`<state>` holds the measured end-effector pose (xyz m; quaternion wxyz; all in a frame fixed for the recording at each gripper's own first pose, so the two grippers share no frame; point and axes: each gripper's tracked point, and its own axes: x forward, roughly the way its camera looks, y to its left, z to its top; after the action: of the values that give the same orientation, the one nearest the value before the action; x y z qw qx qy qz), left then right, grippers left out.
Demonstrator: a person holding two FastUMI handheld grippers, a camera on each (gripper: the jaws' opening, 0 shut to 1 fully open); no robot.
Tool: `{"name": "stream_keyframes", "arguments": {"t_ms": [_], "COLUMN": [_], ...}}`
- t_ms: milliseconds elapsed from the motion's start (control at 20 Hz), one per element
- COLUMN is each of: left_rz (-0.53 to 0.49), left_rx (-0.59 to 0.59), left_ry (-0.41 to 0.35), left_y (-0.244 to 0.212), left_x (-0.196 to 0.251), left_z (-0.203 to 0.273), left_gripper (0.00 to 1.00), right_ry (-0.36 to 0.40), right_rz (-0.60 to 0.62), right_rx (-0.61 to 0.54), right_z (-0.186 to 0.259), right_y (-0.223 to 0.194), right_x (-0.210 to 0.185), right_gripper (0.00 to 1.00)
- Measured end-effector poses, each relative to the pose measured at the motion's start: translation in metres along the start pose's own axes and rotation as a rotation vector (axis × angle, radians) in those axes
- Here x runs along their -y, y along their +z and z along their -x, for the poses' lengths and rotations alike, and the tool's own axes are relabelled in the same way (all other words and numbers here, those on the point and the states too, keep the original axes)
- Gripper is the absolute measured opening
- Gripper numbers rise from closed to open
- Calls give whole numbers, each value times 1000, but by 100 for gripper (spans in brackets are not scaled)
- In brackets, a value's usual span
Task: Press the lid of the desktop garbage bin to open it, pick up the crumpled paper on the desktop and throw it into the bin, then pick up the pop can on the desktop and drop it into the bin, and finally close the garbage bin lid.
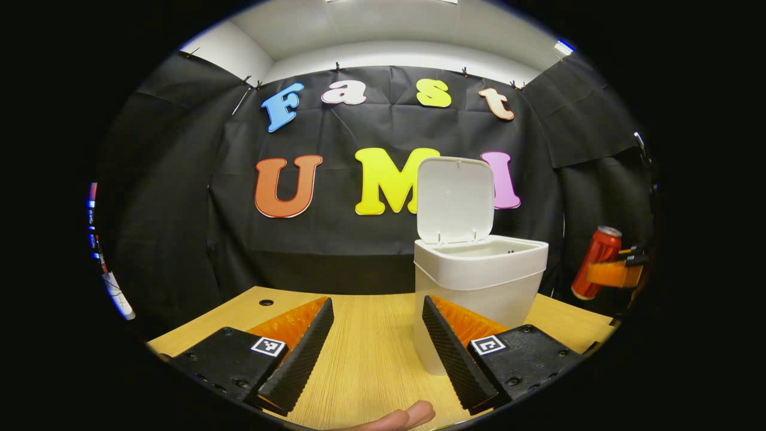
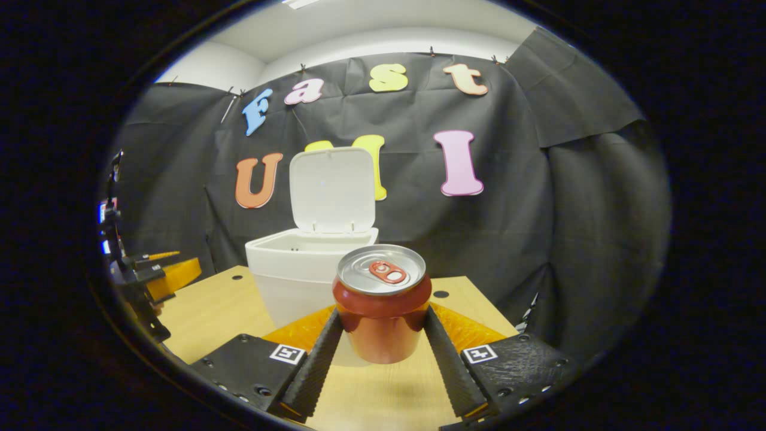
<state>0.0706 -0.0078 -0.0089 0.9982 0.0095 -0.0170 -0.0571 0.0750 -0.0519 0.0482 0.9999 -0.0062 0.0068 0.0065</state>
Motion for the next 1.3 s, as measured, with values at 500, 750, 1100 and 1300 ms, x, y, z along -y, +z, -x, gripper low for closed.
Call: {"name": "stream_keyframes", "arguments": {"t_ms": [500,750,1100,1300], "left_rz": [25,21,30,34], "left_rx": [-54,-31,-54,-67], "left_ry": [-3,-29,-64,-54], "left_y": [-39,-36,-40,-43], "left_x": [-17,-11,-2,-8], "left_z": [-2,1,4,1], "left_gripper": [96,97,96,97], "right_ry": [65,122,80,110], "right_rz": [112,155,134,66], "right_rx": [156,127,3,-64], "right_z": [-32,-88,-168,-183], "right_y": [99,123,93,77], "right_x": [-58,-98,-97,-103], "right_gripper": [80,80,80,80]}}
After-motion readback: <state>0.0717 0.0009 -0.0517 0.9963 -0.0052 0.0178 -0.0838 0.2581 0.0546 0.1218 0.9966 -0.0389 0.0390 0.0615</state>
